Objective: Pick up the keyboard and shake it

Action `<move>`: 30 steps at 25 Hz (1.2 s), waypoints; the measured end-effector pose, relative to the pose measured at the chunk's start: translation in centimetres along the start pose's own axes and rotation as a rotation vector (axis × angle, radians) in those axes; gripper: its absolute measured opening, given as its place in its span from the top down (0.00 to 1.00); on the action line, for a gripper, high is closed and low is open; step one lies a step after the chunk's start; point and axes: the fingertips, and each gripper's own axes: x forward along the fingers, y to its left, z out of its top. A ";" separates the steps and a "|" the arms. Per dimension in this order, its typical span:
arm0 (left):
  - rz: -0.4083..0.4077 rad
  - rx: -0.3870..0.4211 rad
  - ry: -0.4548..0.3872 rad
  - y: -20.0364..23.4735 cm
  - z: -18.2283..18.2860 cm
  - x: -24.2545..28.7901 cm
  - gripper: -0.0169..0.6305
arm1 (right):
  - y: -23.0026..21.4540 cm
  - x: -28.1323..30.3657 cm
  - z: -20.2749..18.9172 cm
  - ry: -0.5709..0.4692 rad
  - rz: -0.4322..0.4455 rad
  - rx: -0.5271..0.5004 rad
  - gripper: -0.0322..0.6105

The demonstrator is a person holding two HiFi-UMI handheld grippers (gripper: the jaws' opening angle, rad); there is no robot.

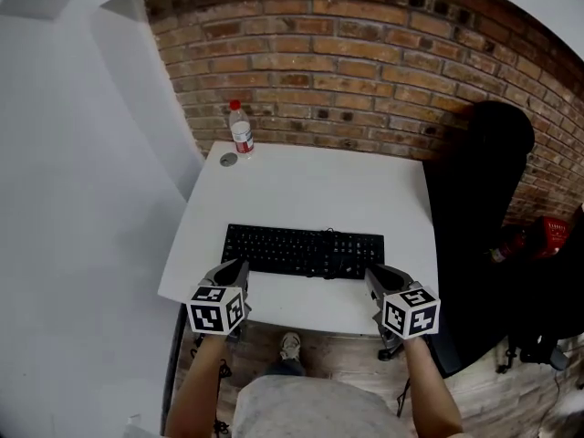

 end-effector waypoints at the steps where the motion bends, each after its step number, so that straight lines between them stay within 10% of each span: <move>1: -0.011 -0.004 0.011 0.8 0.0 0.7 0.93 | -0.4 0.6 0.1 0.009 -0.011 0.007 0.85; 17: -0.126 -0.103 0.213 10.6 -0.1 8.8 0.55 | -6.5 6.6 1.1 0.134 -0.140 0.099 0.59; 30: -0.240 -0.146 0.362 10.6 -0.8 12.5 0.31 | -9.4 9.5 -1.2 0.240 -0.127 0.279 0.32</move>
